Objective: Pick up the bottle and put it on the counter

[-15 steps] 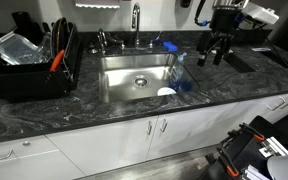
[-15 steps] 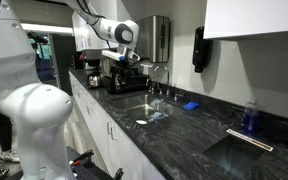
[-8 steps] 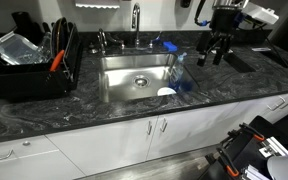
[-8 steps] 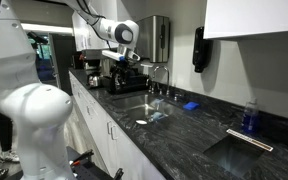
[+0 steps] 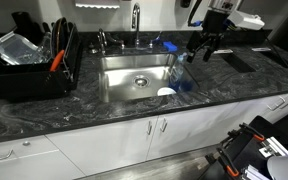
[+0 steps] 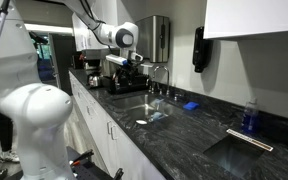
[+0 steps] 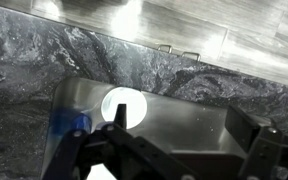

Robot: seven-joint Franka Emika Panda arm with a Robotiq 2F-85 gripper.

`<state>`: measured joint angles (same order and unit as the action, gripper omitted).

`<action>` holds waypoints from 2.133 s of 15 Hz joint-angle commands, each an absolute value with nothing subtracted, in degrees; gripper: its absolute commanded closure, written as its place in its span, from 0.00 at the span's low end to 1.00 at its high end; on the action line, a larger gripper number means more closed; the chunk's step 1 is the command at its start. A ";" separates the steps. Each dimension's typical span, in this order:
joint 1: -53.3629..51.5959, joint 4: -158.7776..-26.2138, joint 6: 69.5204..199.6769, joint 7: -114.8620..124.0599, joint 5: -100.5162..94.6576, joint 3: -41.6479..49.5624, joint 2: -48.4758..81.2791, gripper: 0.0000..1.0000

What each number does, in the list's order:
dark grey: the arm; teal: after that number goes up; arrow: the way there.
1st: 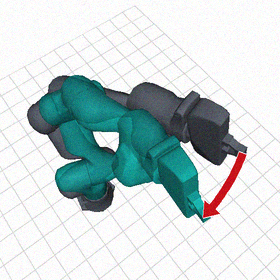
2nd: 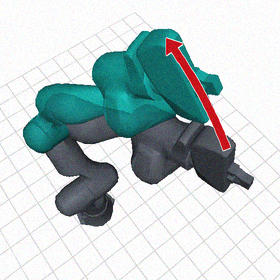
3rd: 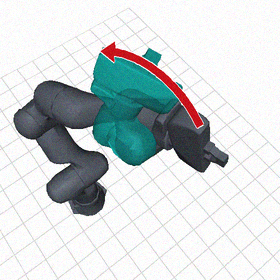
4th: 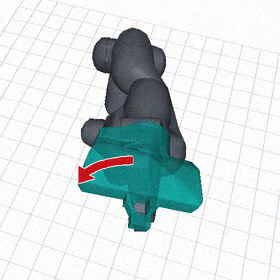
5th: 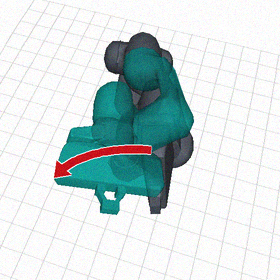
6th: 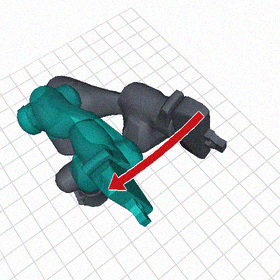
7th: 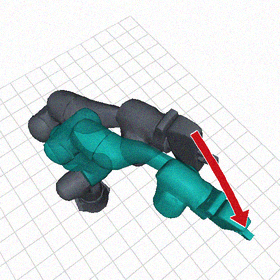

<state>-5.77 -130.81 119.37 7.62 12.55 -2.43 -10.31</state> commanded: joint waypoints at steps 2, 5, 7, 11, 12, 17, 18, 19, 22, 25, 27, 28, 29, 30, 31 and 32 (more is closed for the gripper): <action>-4.15 -131.72 131.05 9.85 7.70 -3.18 -5.14 0.00; -3.40 -132.12 138.33 11.63 3.89 -2.58 -1.75 0.00; -2.80 -132.30 142.29 12.87 1.15 -2.03 -0.01 0.00; -1.85 -131.92 147.41 16.62 -5.18 -0.66 3.06 0.00; -1.73 -131.73 148.41 17.59 -6.50 -0.29 3.89 0.00; -1.88 -130.41 154.10 21.01 -10.43 1.68 8.40 0.00; -2.04 -130.02 154.90 21.87 -11.45 2.25 9.34 0.00; -2.23 -129.62 155.64 22.66 -12.42 2.81 10.20 0.00; -2.52 -128.16 157.13 22.49 -13.68 4.04 12.71 0.00; -2.39 -126.58 157.98 19.68 -12.33 4.15 15.14 0.00; -2.51 -125.44 158.87 18.54 -11.96 4.19 16.86 0.00; -2.62 -124.91 159.39 18.25 -12.03 4.35 17.60 0.00; -2.75 -124.43 159.83 18.06 -12.05 4.52 18.29 0.00; -2.86 -123.83 160.18 17.88 -12.12 4.72 19.02 0.00; -3.02 -123.33 160.50 17.89 -12.25 5.00 19.68 0.00; -3.10 -122.84 160.80 17.61 -12.13 5.15 20.30 0.00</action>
<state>-2.21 -125.27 159.09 19.53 -12.56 3.85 17.37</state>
